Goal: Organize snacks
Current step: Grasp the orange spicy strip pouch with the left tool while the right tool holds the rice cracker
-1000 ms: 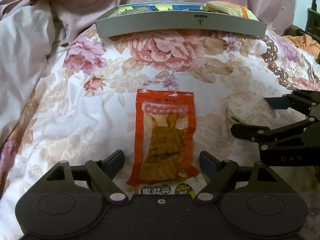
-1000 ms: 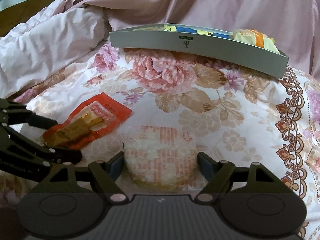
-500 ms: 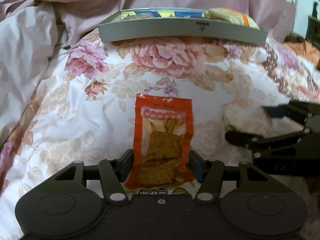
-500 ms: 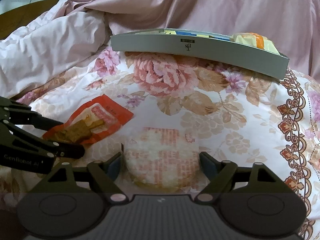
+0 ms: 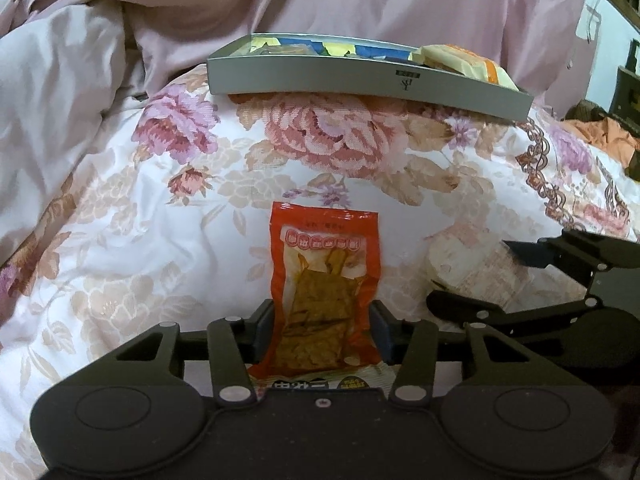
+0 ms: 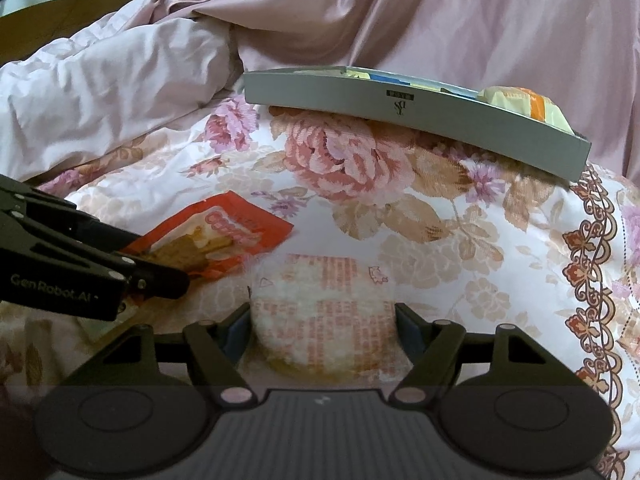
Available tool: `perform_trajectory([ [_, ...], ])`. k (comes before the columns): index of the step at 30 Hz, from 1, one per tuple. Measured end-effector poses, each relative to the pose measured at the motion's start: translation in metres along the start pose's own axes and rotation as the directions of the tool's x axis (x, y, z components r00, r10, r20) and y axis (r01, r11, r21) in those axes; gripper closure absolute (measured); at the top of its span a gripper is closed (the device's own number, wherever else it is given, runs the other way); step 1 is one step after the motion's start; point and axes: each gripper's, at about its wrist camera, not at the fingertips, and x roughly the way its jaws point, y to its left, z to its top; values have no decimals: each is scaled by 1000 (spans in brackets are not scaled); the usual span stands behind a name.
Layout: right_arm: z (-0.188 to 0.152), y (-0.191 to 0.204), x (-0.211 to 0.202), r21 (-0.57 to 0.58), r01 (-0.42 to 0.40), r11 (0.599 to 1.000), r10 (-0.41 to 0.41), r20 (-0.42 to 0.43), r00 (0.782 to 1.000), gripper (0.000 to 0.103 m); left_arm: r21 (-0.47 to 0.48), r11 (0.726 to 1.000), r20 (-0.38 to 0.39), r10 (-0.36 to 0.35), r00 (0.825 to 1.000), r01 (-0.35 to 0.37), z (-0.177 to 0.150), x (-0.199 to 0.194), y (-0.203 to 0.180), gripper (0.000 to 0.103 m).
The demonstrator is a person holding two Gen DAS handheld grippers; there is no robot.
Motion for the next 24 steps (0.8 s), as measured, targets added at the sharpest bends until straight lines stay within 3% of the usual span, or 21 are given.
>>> perform_trajectory([
  [13,0,-1,0,0,0,1000,0,2,1000,26,-182,981,47,-62,997,69,-1,-4,18,54],
  [20,0,2,-3,-9,-13,1000,13,25,1000,27,-182,980,36,-74,997,80,-3,0,16,57],
  [24,1,2,-3,-10,-11,1000,11,21,1000,27,-148,987,23,-57,998,59,-3,1,12,51],
])
